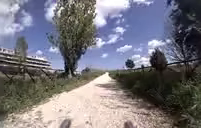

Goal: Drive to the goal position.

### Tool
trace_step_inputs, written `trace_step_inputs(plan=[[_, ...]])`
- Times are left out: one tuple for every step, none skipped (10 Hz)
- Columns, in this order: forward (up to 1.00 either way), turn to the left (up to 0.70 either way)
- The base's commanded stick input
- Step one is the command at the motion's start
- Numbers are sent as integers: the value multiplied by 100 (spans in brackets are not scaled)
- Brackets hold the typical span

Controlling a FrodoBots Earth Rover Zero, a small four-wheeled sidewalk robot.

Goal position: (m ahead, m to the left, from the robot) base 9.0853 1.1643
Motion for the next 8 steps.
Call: trace_step_inputs(plan=[[85, -23], [85, 0], [85, -19], [85, -16], [85, -2], [85, -11], [85, -33], [85, -7]])
